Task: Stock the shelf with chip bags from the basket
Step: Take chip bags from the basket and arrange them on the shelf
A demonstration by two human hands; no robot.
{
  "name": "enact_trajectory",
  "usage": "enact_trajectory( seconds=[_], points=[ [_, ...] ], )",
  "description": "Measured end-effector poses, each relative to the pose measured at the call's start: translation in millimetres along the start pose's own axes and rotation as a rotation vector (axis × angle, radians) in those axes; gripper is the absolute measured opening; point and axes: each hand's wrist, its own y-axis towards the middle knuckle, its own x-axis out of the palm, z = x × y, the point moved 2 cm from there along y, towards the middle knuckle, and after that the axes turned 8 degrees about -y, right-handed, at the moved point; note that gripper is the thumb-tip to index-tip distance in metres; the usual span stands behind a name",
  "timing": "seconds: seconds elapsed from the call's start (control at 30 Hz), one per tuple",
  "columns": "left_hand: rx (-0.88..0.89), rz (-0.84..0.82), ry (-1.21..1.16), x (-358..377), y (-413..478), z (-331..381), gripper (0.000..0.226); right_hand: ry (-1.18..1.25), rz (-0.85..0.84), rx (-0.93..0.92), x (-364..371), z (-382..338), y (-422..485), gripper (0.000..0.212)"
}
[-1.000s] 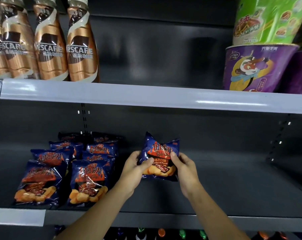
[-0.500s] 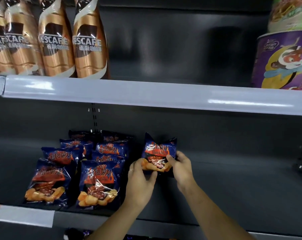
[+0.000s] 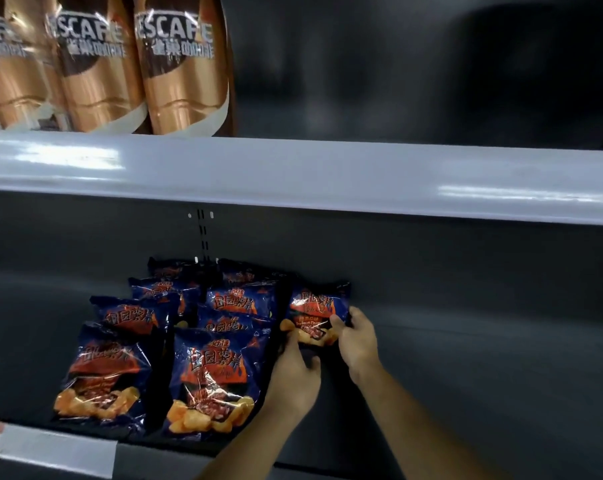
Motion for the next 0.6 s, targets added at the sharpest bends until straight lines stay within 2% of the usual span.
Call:
enact_trajectory(
  seconds=[0.07,0.17,0.23,0.33,0.43,0.57,0.6],
  points=[
    [-0.017,-0.016,0.009,1,3,1,0.048,-0.029,-0.015,-0.005,0,-3,2,0.016],
    [-0.052,-0.055,0.004,3,7,4,0.048,-0.147,-0.032,0.039,0,-9,7,0.039],
    [-0.054,-0.074,0.004,3,4,5,0.05,-0.201,0.005,0.073,-7,-12,6,0.046],
    [0.004,-0.029,0.018,2,-10,9,0.051,-0.108,0.093,0.079,-22,-16,-5,0.029],
    [0.09,0.026,0.002,2,-21,11,0.038,0.047,0.147,0.071,-38,-19,-20,0.006],
    [0.128,-0.098,-0.057,12,-31,17,0.006,0.128,0.148,0.021,-68,-34,-44,0.013],
    [0.145,-0.129,-0.073,16,-37,21,0.005,0.144,0.158,0.007,-78,-38,-50,0.013]
  ],
)
